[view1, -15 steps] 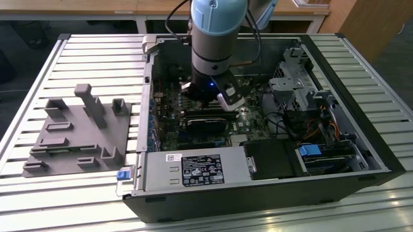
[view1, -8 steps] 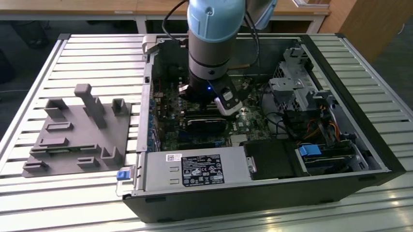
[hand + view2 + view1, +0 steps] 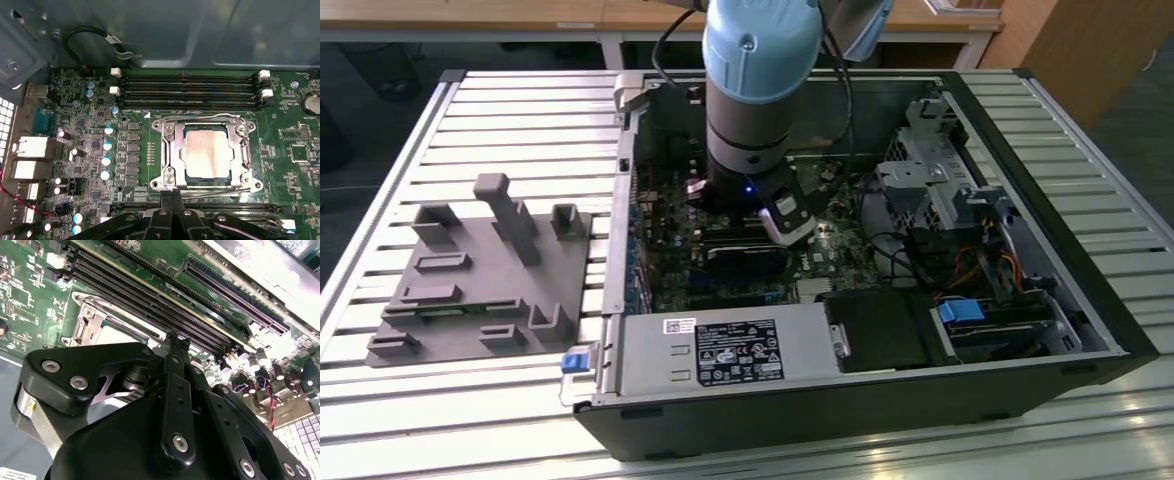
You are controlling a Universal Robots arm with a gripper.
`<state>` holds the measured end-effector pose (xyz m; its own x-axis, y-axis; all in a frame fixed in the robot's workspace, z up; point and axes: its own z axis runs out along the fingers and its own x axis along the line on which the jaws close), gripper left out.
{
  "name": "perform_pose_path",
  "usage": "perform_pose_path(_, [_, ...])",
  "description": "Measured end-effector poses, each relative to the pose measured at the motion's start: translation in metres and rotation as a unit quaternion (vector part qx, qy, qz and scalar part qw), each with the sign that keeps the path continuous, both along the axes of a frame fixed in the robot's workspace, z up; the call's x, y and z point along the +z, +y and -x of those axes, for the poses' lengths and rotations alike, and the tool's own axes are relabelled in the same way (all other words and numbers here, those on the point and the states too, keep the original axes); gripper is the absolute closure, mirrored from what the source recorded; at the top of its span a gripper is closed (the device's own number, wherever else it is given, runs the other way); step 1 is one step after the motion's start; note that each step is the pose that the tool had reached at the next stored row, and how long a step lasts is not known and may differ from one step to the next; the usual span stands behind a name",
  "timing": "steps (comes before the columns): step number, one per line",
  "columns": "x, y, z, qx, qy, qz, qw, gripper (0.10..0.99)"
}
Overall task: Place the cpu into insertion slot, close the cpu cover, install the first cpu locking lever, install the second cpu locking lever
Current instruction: 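Install the second cpu locking lever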
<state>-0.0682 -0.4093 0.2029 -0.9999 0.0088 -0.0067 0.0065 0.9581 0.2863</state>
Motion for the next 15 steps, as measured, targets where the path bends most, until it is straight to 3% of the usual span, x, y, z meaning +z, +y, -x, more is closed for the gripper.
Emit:
perform_pose_path(6, [-0.0067, 0.0000, 0.0021, 0.000, 0.0000, -0.0085, 1.0000, 0.980])
perform_pose_path(11, [-0.0117, 0.0001, 0.0033, 0.000, -0.0001, -0.0198, 0.9998, 0.980])
perform_pose_path(15, [-0.0155, -0.0001, 0.0058, 0.000, 0.0001, -0.0239, 0.9997, 0.980])
